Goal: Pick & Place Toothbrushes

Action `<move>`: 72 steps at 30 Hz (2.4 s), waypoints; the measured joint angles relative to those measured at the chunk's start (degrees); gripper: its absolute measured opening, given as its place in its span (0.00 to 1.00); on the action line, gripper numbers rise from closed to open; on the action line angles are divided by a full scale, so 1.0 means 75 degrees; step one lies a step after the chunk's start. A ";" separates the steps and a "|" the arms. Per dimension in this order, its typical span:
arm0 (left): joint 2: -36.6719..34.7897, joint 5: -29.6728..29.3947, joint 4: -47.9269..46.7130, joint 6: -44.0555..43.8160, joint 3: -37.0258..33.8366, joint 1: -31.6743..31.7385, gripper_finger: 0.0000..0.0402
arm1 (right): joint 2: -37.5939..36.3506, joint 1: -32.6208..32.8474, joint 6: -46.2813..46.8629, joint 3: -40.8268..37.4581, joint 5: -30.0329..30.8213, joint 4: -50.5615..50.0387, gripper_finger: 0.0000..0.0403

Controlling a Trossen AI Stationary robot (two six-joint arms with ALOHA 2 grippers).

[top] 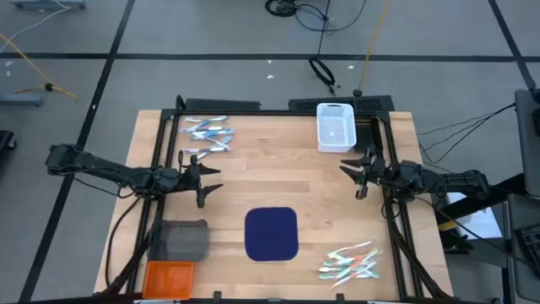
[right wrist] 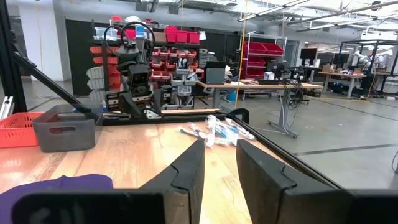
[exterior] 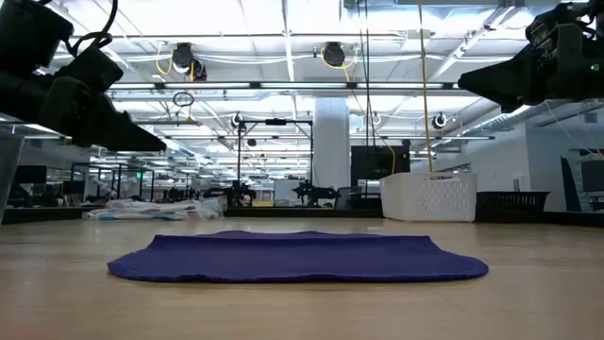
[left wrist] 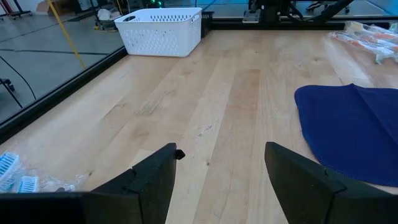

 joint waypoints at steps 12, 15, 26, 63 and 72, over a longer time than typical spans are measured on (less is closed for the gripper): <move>0.0000 0.0000 0.0001 0.0000 0.0000 -0.0002 0.61 | 0.0000 0.0000 0.0000 0.0000 0.0000 0.0000 0.21; -0.0001 0.0000 0.0002 0.0000 0.0000 0.0001 0.61 | 0.0000 0.0001 0.0000 0.0000 0.0001 0.0000 0.21; 0.0001 0.0000 0.0001 0.0000 0.0000 -0.0001 0.61 | 0.0000 0.0003 0.0000 0.0000 0.0002 0.0000 0.21; 0.0001 -0.0140 0.1349 0.0419 0.0001 0.0015 0.61 | 0.0000 0.0006 0.1256 0.0000 -0.0279 0.0906 0.21; 0.0001 -0.0262 0.1681 0.0471 0.0001 0.0014 0.61 | 0.0987 0.0105 0.2673 0.0491 -0.3283 0.0403 0.21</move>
